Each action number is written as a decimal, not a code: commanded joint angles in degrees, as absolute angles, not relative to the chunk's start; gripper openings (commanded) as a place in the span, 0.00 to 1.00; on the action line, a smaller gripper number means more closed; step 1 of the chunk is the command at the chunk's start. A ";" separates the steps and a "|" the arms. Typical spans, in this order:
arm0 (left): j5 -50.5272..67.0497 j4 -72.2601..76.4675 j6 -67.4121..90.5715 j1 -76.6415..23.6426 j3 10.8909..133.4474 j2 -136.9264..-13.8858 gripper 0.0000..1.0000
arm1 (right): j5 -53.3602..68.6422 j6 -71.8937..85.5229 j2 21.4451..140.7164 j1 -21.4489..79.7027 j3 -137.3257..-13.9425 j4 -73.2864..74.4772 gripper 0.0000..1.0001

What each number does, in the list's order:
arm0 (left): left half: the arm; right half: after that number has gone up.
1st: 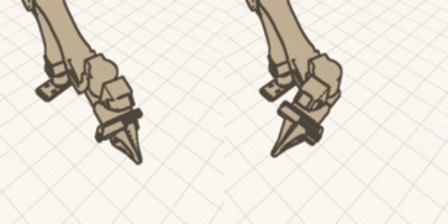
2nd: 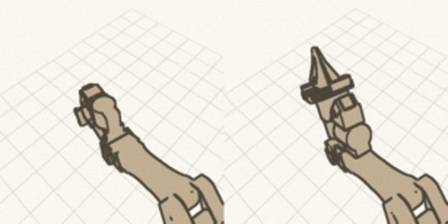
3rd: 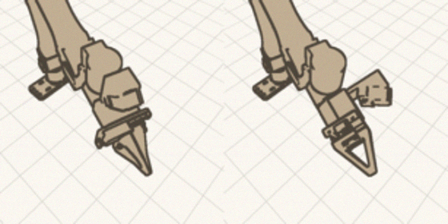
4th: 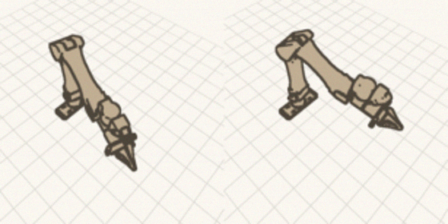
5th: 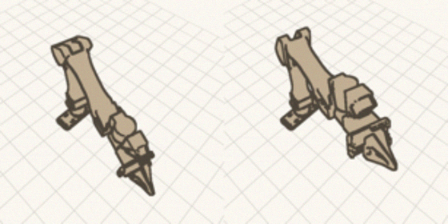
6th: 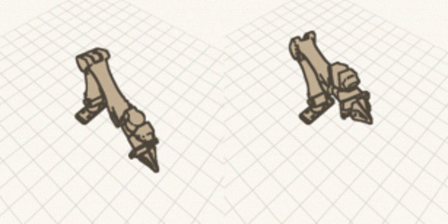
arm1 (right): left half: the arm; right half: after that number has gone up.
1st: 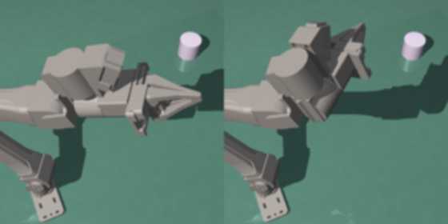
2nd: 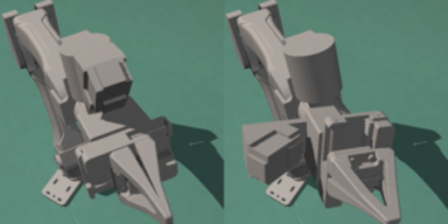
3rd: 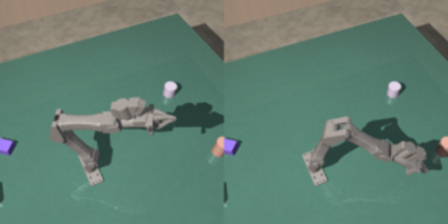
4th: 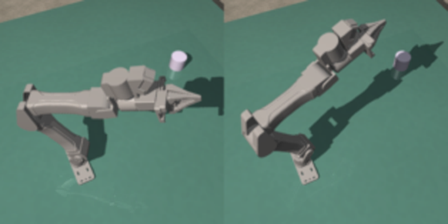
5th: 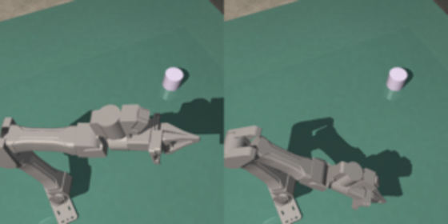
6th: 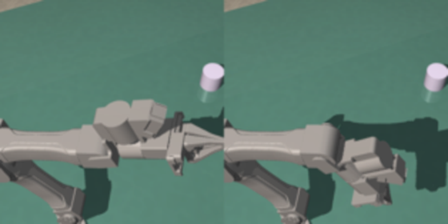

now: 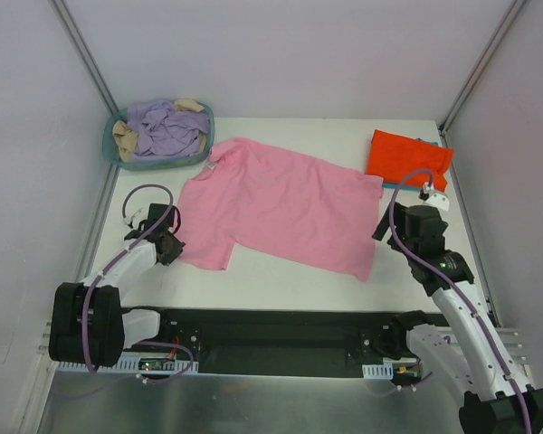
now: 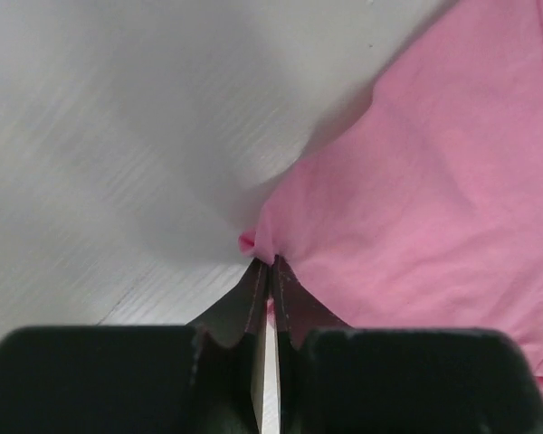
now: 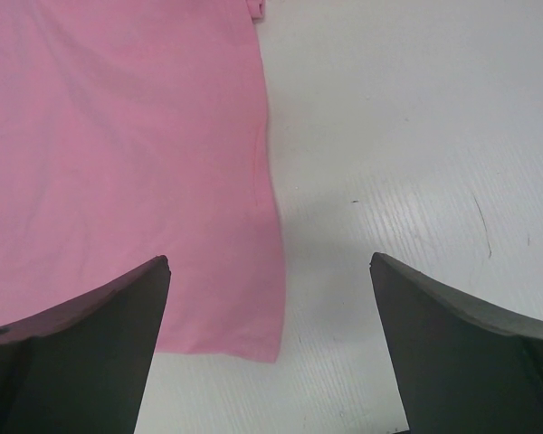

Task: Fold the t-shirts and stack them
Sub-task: Flatten out the tshirt, then fold the flattened tshirt in 1/3 of the way

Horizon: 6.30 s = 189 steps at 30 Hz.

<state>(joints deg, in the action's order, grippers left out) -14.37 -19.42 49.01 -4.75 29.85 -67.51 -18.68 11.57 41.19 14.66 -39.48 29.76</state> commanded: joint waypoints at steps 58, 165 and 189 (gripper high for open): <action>-17.76 -18.63 46.58 -4.39 26.45 -46.42 0.00 | -3.77 28.57 63.82 16.70 -33.30 29.18 0.01; 2.55 -17.57 41.66 -5.80 39.91 -50.19 0.00 | -17.49 0.62 83.94 10.46 -71.72 37.18 0.01; 1.93 -18.63 42.19 -6.33 36.56 -55.46 0.00 | -25.13 6.77 85.52 14.06 -61.69 40.78 0.67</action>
